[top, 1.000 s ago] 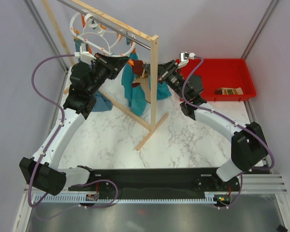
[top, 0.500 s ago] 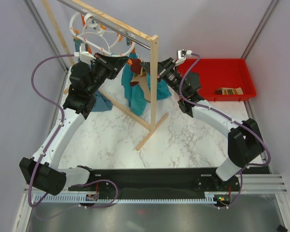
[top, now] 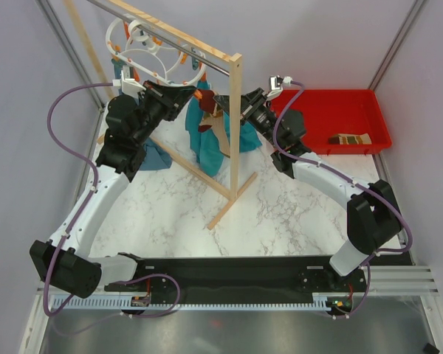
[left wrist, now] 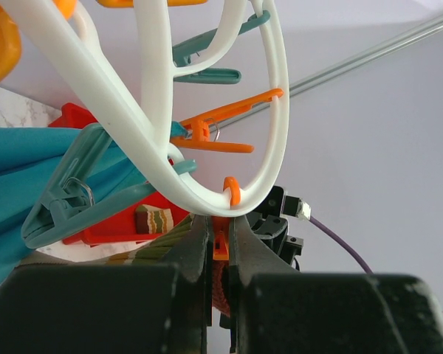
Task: Clip the socks to the hanger
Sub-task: Clamp the sock onto the hanger.
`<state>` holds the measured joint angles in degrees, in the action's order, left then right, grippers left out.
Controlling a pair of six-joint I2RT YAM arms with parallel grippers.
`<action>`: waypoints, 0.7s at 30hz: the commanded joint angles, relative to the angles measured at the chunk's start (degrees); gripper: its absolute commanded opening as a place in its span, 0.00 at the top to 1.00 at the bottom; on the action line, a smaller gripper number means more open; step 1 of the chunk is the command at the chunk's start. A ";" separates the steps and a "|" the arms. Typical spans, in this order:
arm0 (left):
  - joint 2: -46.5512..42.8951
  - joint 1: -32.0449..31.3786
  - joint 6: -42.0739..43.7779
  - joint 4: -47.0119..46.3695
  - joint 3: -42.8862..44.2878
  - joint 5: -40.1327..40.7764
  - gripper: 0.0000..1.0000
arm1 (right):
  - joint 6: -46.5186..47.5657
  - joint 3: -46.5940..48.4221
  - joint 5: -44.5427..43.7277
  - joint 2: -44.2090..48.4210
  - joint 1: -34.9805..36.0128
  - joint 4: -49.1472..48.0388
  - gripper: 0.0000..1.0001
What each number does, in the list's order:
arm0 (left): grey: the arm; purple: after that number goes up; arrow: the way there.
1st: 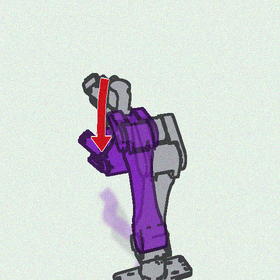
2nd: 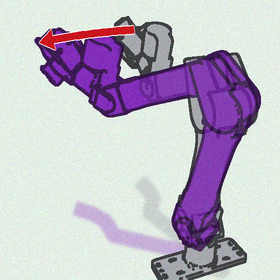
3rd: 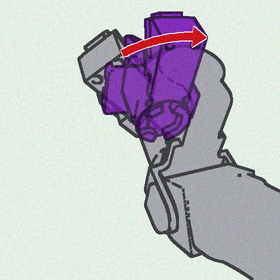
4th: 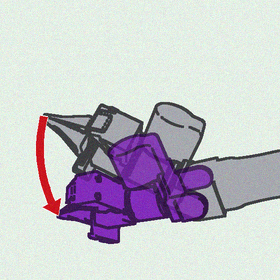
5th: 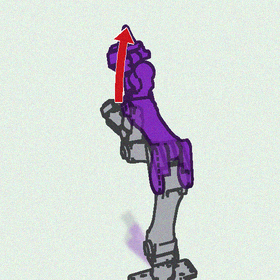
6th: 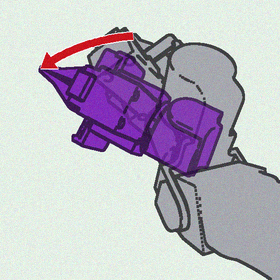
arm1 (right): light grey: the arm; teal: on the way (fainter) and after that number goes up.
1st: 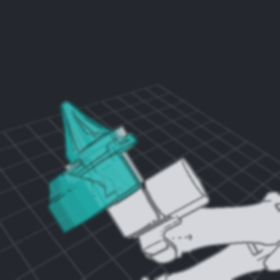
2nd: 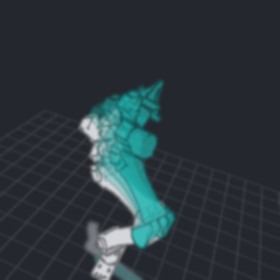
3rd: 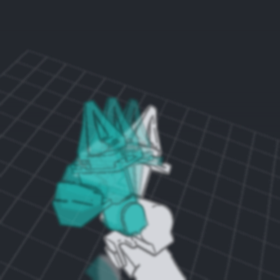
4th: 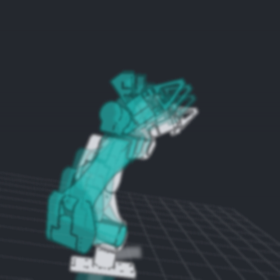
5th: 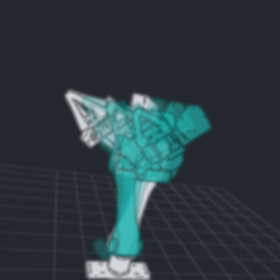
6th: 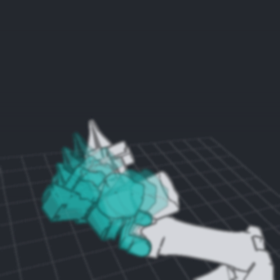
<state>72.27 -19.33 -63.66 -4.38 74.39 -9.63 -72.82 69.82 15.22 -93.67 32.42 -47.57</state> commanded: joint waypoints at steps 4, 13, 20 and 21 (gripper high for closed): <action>-0.02 0.35 -1.82 1.31 0.58 -1.27 0.98 | 0.48 3.04 1.04 -0.20 0.27 -2.09 1.00; 1.03 0.35 0.55 -0.28 3.30 -9.70 0.00 | 0.49 4.18 1.56 -1.34 0.36 -1.56 1.00; 0.42 0.35 0.73 0.95 2.69 -8.83 0.01 | 0.83 4.71 1.48 -1.60 0.36 -1.65 1.00; 0.24 0.35 1.60 1.30 2.69 -8.74 0.00 | 0.75 4.62 1.30 -1.61 0.45 -1.56 1.00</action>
<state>73.03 -18.98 -64.10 -3.44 75.16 -16.93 -72.66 71.83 15.88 -95.11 32.53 -47.07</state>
